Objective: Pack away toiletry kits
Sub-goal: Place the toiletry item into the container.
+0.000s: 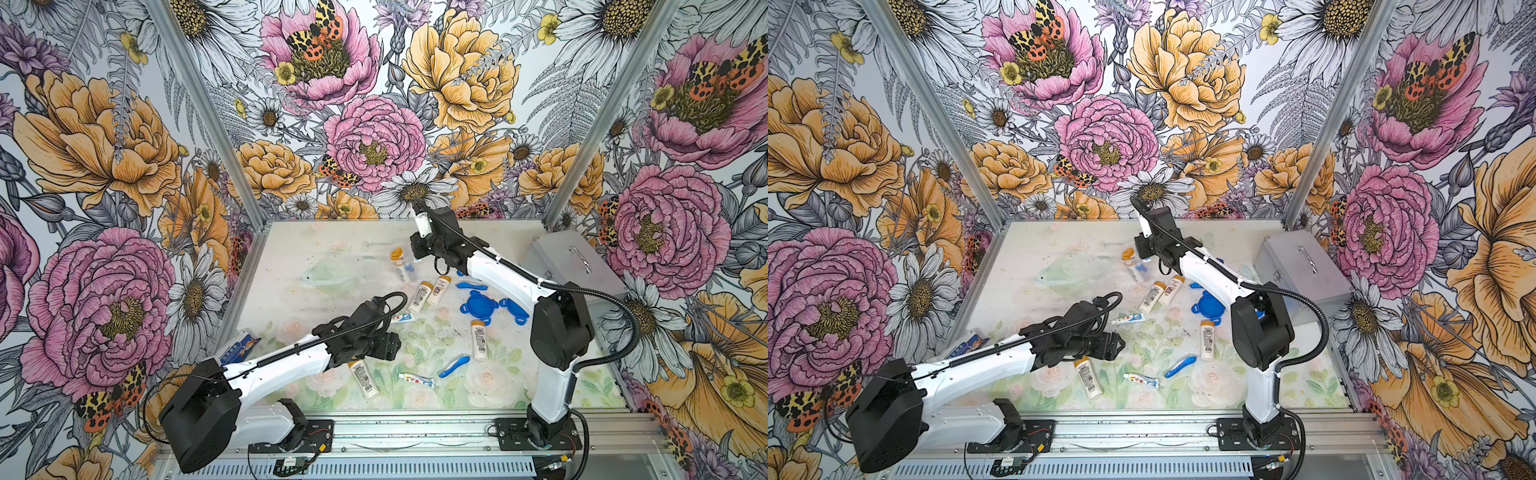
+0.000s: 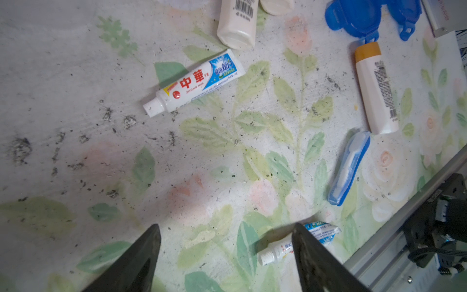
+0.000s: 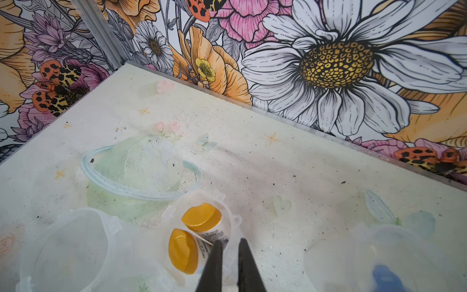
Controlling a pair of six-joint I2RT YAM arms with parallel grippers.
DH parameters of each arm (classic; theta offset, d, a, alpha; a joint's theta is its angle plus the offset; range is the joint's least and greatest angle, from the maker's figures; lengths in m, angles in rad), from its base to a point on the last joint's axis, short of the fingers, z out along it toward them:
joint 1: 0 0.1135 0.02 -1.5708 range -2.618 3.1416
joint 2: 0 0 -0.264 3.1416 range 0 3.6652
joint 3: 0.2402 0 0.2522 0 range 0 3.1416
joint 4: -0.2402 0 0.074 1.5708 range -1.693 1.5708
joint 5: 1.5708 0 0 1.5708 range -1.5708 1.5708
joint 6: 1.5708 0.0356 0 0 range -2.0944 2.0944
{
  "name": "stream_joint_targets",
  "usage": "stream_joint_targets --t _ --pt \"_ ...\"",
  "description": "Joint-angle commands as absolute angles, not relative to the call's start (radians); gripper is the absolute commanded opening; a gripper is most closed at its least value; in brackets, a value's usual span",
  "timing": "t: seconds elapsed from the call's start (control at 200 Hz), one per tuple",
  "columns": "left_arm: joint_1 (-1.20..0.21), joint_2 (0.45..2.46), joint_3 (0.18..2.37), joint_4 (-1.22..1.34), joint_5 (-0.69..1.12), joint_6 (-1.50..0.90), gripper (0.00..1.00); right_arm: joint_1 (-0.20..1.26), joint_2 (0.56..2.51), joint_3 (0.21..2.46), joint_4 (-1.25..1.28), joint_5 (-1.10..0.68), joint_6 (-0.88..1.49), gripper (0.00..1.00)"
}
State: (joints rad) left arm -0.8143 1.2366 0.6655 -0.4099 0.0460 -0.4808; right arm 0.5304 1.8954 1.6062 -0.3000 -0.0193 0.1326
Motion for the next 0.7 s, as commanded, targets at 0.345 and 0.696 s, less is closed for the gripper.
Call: stream_joint_targets --t 0.345,0.696 --pt "-0.821 1.207 0.657 -0.382 0.023 -0.498 0.81 0.548 1.908 1.748 -0.298 -0.068 0.152 0.0" --pt "-0.806 1.178 0.64 -0.386 0.018 -0.501 0.81 0.558 2.032 1.877 -0.299 -0.094 0.173 0.0"
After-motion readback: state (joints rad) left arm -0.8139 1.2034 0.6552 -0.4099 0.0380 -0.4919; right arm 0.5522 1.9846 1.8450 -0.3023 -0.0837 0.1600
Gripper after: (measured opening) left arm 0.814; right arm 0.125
